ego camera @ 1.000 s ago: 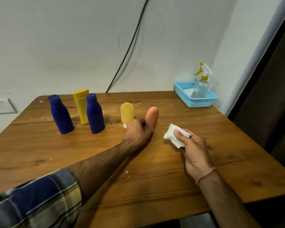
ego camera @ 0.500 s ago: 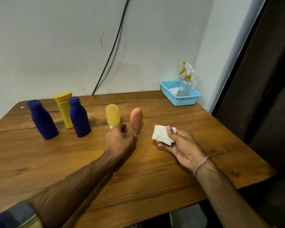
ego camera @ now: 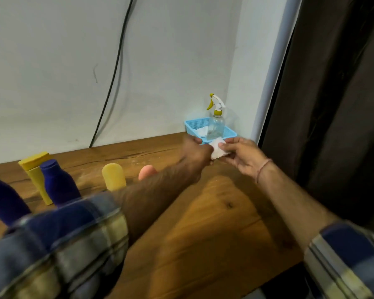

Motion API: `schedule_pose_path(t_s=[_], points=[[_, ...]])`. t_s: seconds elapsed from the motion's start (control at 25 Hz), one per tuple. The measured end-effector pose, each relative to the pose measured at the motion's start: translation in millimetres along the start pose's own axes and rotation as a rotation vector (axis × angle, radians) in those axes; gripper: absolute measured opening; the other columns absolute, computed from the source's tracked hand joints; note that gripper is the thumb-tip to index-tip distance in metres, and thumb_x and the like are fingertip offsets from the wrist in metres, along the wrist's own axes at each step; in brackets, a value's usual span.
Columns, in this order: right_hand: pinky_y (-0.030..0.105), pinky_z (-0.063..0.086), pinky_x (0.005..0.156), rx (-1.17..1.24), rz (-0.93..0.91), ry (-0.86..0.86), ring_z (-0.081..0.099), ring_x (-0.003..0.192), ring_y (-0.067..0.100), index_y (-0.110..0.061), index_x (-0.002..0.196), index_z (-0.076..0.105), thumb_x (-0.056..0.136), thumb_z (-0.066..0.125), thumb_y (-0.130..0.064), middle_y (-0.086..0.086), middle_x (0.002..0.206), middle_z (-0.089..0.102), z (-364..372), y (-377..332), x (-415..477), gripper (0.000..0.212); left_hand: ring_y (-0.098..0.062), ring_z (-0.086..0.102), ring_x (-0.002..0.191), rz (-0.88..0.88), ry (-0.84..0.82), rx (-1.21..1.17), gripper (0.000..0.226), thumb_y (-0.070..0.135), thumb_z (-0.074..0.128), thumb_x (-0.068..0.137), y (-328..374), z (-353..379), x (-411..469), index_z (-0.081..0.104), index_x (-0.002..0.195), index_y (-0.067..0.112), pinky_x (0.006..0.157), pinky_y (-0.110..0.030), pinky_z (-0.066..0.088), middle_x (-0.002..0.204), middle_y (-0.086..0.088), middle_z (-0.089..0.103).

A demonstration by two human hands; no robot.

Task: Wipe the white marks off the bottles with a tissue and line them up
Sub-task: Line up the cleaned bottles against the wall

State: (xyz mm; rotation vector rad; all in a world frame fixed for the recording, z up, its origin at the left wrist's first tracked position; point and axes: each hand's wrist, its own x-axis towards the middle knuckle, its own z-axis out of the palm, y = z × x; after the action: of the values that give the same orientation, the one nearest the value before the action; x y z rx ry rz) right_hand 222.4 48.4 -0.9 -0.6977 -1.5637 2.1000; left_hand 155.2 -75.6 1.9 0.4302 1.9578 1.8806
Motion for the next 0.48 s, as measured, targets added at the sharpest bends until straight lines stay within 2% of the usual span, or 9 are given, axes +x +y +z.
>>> schedule_pose_path(t_s=[0.08, 0.16, 0.28, 0.36, 0.48], points=[[0.035, 0.065, 0.061, -0.119, -0.037, 0.040, 0.069, 0.084, 0.026, -0.008, 0.088, 0.056, 0.088, 0.066, 0.015, 0.014, 0.093, 0.066, -4, -25, 40, 0.025, -0.034, 0.073, 0.085, 0.057, 0.012, 0.196, 0.022, 0.000, 0.066, 0.088, 21, 13, 50, 0.053, 0.101, 0.012, 0.056, -0.037, 0.063, 0.113, -0.019, 0.065], [0.033, 0.064, 0.060, -0.258, -0.051, 0.038, 0.070, 0.085, 0.026, -0.004, 0.082, 0.061, 0.086, 0.066, 0.018, 0.013, 0.088, 0.067, -2, -41, 72, 0.023, -0.029, 0.075, 0.082, 0.080, -0.076, 0.400, 0.021, 0.002, 0.062, 0.094, 38, 18, 94, 0.064, 0.114, 0.000, 0.063, -0.033, 0.065, 0.113, -0.020, 0.070], [0.035, 0.065, 0.069, -0.435, -0.053, 0.083, 0.071, 0.086, 0.024, 0.005, 0.099, 0.073, 0.085, 0.067, 0.018, 0.014, 0.092, 0.071, 1, -48, 124, 0.020, -0.023, 0.076, 0.082, 0.083, -0.135, 0.579, 0.025, 0.006, 0.071, 0.092, 45, 25, 154, 0.068, 0.115, -0.003, 0.077, -0.035, 0.065, 0.106, -0.018, 0.076], [0.036, 0.065, 0.077, -0.614, -0.085, 0.123, 0.072, 0.087, 0.023, 0.002, 0.104, 0.076, 0.084, 0.072, 0.013, 0.013, 0.099, 0.074, 1, -42, 156, 0.023, -0.023, 0.075, 0.089, 0.090, -0.161, 0.713, 0.030, 0.008, 0.080, 0.086, 37, 34, 182, 0.069, 0.113, 0.001, 0.085, -0.039, 0.063, 0.106, -0.014, 0.075], [0.023, 0.059, 0.068, -0.920, -0.149, 0.146, 0.067, 0.077, 0.012, -0.005, 0.105, 0.079, 0.082, 0.080, 0.002, 0.006, 0.098, 0.075, -4, -31, 187, 0.024, -0.025, 0.069, 0.104, 0.168, -0.196, 0.899, 0.039, 0.011, 0.084, 0.082, 19, 46, 206, 0.068, 0.117, 0.004, 0.090, -0.041, 0.061, 0.114, -0.012, 0.071]])
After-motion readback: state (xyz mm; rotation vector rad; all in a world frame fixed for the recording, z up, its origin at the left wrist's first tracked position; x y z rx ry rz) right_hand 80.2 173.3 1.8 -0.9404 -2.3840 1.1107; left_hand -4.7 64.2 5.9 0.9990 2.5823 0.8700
